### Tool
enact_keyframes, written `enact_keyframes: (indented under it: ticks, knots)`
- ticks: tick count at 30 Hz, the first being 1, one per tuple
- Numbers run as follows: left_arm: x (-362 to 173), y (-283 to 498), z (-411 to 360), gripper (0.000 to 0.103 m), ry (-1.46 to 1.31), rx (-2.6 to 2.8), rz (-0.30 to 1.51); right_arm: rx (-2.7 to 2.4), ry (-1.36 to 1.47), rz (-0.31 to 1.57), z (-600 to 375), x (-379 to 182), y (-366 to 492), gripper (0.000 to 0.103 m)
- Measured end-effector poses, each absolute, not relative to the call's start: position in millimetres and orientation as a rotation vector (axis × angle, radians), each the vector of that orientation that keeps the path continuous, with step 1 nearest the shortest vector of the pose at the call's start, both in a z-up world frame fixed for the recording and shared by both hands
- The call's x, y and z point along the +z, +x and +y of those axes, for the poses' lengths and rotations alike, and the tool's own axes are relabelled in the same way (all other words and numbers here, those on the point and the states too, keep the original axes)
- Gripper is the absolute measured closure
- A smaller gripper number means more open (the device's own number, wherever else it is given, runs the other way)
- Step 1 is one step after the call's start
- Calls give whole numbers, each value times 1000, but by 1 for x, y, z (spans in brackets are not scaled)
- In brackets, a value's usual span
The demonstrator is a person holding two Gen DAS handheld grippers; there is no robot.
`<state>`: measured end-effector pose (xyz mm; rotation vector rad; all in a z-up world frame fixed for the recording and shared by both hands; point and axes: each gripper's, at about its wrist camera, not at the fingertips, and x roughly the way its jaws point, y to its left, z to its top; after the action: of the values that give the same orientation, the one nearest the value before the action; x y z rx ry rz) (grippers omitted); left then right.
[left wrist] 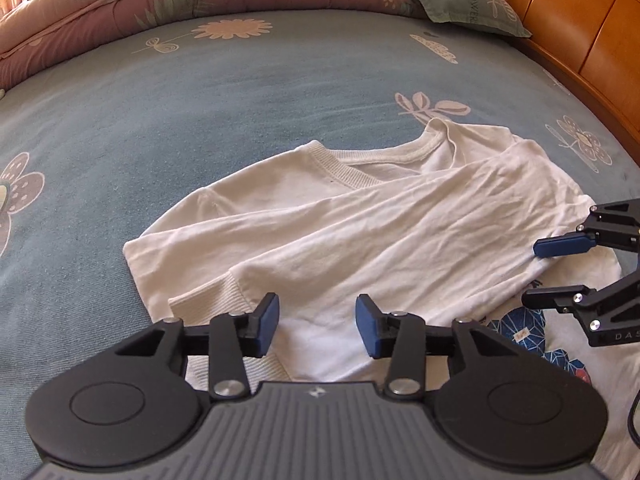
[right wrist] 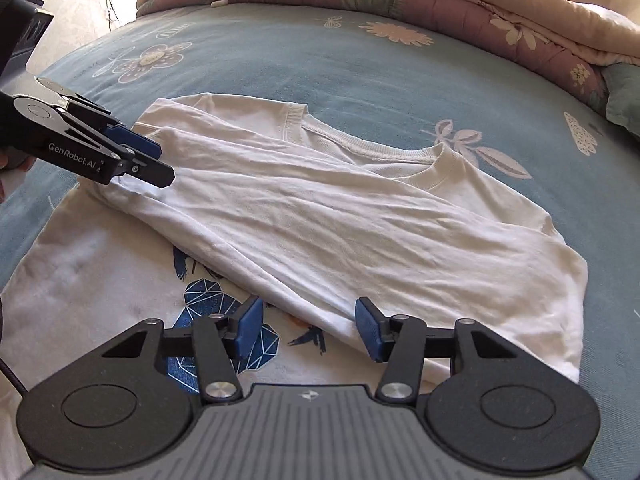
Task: Fold clothes
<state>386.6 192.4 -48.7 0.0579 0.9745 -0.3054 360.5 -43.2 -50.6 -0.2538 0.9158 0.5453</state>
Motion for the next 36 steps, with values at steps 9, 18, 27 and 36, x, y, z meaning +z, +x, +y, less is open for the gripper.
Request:
enact_keyframes:
  ticks: [9, 18, 27, 36]
  knots:
    - [-52, 388, 187, 57, 61, -301, 994, 476, -238, 927, -54, -55, 376, 46]
    - [-60, 361, 156, 51, 146, -412, 985, 422, -220, 937, -69, -59, 369, 34]
    - [-24, 323, 157, 50, 211, -475, 976, 593, -272, 886, -84, -33, 338, 34]
    - [-57, 253, 147, 49, 304, -564, 1062, 708, -347, 962, -93, -62, 280, 31]
